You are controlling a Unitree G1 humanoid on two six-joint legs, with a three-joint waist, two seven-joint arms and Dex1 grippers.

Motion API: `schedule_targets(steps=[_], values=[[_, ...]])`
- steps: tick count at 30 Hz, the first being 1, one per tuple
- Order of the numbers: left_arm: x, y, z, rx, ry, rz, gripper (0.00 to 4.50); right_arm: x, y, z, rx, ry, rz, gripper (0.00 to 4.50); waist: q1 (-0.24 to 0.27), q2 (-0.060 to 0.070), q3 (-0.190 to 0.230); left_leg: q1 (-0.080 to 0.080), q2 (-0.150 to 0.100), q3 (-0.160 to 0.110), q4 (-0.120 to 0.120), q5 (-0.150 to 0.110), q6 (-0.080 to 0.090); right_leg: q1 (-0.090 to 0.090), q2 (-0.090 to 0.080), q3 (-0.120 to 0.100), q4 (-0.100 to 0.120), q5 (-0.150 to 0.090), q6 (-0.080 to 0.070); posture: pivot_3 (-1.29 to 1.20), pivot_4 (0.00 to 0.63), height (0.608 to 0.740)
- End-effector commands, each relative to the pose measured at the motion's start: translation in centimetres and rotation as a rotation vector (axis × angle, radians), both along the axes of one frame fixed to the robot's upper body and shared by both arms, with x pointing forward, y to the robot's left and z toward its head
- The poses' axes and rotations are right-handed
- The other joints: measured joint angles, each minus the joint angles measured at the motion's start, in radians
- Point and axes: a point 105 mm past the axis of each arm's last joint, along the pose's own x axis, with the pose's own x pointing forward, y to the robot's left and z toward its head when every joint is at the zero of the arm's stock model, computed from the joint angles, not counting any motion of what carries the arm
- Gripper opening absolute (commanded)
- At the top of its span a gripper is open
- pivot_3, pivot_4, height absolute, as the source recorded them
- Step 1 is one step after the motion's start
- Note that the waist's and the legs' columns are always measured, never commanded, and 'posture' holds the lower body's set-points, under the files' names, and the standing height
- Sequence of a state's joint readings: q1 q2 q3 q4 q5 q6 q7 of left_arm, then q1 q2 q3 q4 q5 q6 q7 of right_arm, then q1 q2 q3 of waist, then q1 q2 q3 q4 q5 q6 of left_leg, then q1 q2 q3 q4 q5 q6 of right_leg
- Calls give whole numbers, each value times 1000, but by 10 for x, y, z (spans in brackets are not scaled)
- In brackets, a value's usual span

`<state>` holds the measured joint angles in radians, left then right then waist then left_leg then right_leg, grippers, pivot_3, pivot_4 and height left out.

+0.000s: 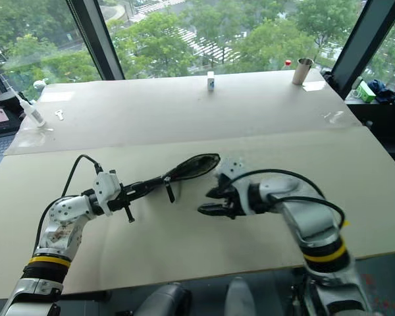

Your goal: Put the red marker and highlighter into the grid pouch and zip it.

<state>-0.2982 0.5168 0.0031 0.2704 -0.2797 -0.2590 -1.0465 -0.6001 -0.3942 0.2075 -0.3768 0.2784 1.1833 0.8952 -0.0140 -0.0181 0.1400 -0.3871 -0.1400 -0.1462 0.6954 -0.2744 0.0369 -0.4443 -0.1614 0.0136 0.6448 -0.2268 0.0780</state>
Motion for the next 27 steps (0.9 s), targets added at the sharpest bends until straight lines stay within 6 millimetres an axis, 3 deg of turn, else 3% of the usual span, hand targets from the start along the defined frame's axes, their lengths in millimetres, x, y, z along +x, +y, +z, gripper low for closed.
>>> schedule_targets(steps=[1, 7, 12, 15, 21, 27], values=[[1, -1, 12, -7, -45, -11, 0, 8, 26, 9, 14, -26, -15, 2742, 1, 0, 0, 0, 0, -1, 0, 0, 0, 0, 0, 0, 0, 0, 0, 0, 150, 739], [1, -5, 12, -11, -47, -20, 0, 13, 64, 7, -1, -24, 1, 2742, -4, 0, 0, 0, -1, -1, 0, 0, 0, 0, 0, -1, 0, 0, 0, 0, 150, 739], [0, -5, 10, 1, -46, -24, 0, 17, 67, 2, -27, -24, -13, 2742, -5, 0, 0, 0, -1, -2, 0, 0, 0, -1, 0, -1, 2, 0, 0, 0, 150, 739], [0, -5, 10, 4, -47, -25, 0, 23, 62, 3, -29, -44, -39, 2069, -5, 0, 0, 0, -1, -2, 0, 0, 0, -1, 0, -1, 2, 0, 0, 0, 150, 739], [0, -4, 9, 13, -49, -26, 0, 34, 45, 12, -20, -70, -85, 39, -7, 0, 0, -1, -1, -2, 0, 0, 0, -2, 0, -1, 2, 0, 0, 0, 150, 739], [0, -3, 9, 18, -52, -23, 0, 27, 28, 19, -33, -96, -50, 15, -7, 0, 0, -1, -1, -2, 0, 0, 0, -2, 0, -1, 2, 0, 0, 0, 150, 739]])
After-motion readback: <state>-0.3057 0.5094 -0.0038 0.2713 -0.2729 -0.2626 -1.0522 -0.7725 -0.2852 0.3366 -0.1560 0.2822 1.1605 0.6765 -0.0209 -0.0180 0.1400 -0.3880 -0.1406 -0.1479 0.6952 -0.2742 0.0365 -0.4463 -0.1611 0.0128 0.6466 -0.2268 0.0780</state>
